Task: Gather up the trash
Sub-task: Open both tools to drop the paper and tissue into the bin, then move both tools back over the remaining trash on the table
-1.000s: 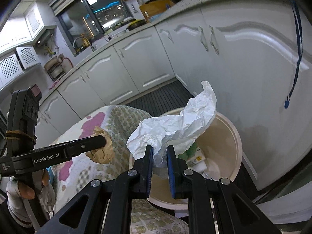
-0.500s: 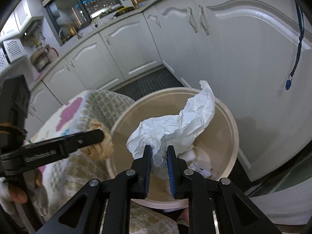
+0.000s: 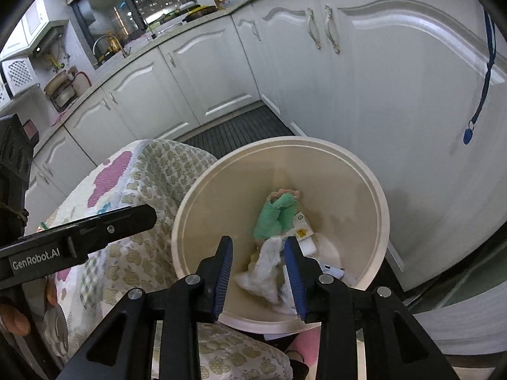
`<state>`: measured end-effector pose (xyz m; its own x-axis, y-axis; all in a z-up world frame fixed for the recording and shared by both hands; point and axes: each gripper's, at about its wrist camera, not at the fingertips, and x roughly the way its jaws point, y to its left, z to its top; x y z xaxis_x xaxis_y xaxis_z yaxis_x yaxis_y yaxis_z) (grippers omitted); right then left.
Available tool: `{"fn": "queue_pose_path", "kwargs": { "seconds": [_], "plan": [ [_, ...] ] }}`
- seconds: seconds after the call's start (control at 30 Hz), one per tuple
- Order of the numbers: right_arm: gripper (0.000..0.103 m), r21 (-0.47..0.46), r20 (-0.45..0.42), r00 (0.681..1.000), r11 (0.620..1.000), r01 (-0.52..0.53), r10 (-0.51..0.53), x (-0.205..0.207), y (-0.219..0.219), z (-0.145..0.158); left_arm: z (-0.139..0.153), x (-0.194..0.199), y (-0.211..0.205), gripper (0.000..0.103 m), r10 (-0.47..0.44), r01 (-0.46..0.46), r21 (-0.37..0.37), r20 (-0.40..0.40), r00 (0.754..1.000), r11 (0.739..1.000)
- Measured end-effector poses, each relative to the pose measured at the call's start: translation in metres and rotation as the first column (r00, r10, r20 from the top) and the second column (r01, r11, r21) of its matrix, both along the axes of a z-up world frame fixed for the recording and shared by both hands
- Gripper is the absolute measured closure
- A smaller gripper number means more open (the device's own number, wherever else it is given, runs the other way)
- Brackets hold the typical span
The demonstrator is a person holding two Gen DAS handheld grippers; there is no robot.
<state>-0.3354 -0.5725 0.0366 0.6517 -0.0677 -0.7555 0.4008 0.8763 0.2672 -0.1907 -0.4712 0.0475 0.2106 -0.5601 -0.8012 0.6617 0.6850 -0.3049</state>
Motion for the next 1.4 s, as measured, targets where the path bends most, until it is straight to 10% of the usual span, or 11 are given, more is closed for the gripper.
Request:
{"fn": "queue_pose_path", "kwargs": {
  "seconds": [0.83,1.4],
  "plan": [
    [0.063,-0.056,0.066,0.993,0.994,-0.098,0.102,0.011,0.069,0.050,0.055,-0.036,0.100,0.056,0.104,-0.098,-0.053,0.128,0.986,0.994],
    [0.060,0.000,0.107,0.924,0.929,-0.369,0.367,0.056,0.183,0.071,0.078,-0.019,0.302,0.047,0.316,-0.316,-0.025,0.144,0.938,0.948]
  ]
}}
